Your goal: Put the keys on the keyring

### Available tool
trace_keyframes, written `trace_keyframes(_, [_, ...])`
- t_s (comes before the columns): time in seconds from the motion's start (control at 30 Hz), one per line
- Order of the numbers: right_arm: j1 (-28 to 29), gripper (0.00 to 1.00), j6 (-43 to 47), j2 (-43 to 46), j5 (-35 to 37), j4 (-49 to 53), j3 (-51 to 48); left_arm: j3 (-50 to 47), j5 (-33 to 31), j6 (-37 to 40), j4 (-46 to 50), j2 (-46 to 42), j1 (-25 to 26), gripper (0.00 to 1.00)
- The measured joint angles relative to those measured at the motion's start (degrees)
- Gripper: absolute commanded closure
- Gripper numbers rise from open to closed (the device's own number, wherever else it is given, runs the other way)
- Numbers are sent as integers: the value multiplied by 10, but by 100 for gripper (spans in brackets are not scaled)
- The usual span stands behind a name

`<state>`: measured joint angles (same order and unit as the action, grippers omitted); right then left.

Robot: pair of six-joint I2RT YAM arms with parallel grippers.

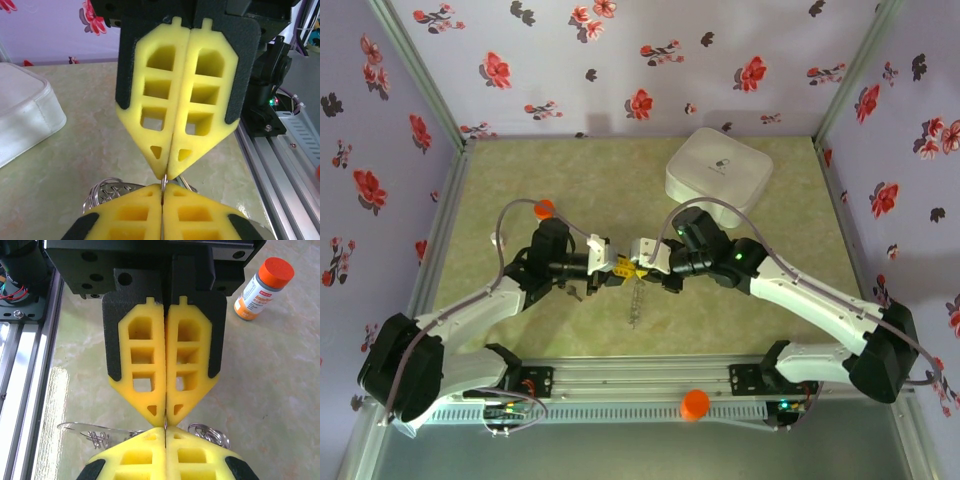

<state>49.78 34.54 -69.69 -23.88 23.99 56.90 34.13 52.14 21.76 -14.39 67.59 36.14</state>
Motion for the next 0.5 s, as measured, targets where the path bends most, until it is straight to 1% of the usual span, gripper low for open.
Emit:
trace_keyframes(0.1, [0,100,-2,-2,1,1,0,2,0,0,8,2,0,100])
trace_keyframes(0.17, [0,80,-10,-1,2,0,0,2,0,0,8,2,0,100])
trace_keyframes(0.2, [-5,75,-18,1,-3,-6,-2,2,-2,0,3,2,1,100])
trace_keyframes(0.27, [-20,74,-44,17,-18,-39,-21,-4,-9,-10,-26,2,2,100])
trace_keyframes(0.37, [-49,74,-80,63,-30,-88,-67,-39,-20,-42,-114,0,2,100])
trace_keyframes(0.5, [-55,73,-120,92,-38,-133,-109,-80,-31,-97,-219,6,1,100])
